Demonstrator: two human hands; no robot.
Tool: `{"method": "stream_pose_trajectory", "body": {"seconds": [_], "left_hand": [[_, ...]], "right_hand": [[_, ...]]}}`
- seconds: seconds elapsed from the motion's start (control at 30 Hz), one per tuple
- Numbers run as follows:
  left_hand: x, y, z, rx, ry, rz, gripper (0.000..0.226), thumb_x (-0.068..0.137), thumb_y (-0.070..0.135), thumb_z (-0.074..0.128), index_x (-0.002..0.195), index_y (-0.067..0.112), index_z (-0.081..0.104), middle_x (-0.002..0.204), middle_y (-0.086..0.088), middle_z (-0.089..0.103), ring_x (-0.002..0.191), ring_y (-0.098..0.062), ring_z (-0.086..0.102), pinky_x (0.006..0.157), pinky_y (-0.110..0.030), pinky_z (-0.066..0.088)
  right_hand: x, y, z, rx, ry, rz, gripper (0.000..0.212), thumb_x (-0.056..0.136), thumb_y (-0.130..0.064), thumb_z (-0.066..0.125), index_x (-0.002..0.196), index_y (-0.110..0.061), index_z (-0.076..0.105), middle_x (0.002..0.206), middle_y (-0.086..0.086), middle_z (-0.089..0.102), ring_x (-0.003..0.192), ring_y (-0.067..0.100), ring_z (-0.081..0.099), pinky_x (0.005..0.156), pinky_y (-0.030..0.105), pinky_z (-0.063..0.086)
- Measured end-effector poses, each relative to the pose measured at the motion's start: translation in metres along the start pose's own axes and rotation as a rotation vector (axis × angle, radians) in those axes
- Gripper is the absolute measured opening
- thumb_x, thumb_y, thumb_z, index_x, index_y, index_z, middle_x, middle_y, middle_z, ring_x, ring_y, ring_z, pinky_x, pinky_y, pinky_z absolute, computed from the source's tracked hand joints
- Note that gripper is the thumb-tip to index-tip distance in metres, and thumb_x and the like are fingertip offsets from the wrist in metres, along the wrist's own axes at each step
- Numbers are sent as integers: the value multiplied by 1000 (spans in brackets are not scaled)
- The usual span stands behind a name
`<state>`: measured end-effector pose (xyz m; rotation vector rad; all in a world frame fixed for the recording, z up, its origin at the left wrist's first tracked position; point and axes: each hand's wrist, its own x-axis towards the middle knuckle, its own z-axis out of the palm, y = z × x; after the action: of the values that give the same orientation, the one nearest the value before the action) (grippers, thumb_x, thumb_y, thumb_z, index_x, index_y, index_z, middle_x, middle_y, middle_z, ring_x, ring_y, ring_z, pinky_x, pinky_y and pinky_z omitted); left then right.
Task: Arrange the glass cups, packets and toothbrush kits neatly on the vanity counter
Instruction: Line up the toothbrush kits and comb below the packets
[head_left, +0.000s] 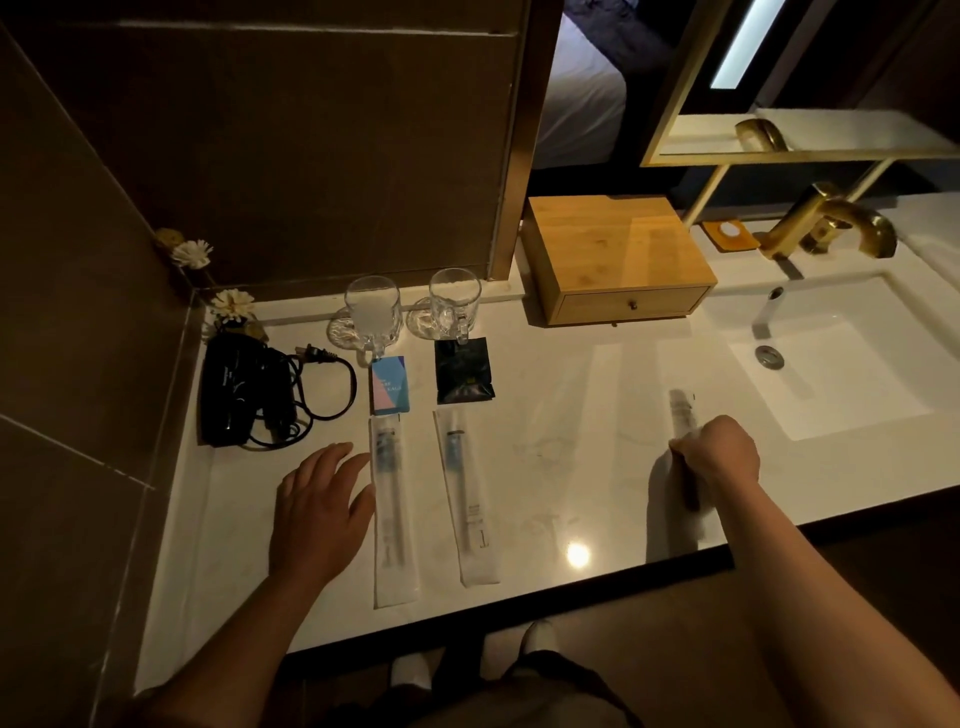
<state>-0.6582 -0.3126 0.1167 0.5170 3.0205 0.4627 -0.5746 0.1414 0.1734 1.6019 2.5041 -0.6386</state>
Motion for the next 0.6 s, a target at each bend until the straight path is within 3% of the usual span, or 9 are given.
{"method": "stream_pose_trajectory", "body": {"seconds": [0.17,0.33,0.47,0.6], "left_hand": [[1,0,0,-2,-4,2,52,88,46,36,129,23,57,139,-4,55,128,-25,46,105,-50,38],[0,0,-1,-3,-2,6,52,88,48,36,130,24,56,139,-4,55,128,-25,46,104,-49,38],[0,1,-2,-27,5,7,54,89,51,35,131,24,56,139,-4,55,128,-26,47,104,-49,38],[-1,1,-3,-41,0,-5,56,89,54,32,132,26,55,141,-2,54,130,-24,46,105,-48,38]], "right_hand": [[-15,-11,-2,200,-146,-85,26,72,-29,83,74,-6,70,72,12,71,68,30,68,68,44,60],[-66,-47,23,412,-268,-244,33,77,-26,79,75,4,65,66,15,66,61,26,60,62,41,52],[-101,-72,51,389,-368,-292,25,79,-25,77,75,-4,62,78,9,72,73,24,68,69,44,60],[-118,-84,69,276,-353,-341,33,70,-33,83,79,-9,62,87,2,70,79,22,68,70,43,62]]}}
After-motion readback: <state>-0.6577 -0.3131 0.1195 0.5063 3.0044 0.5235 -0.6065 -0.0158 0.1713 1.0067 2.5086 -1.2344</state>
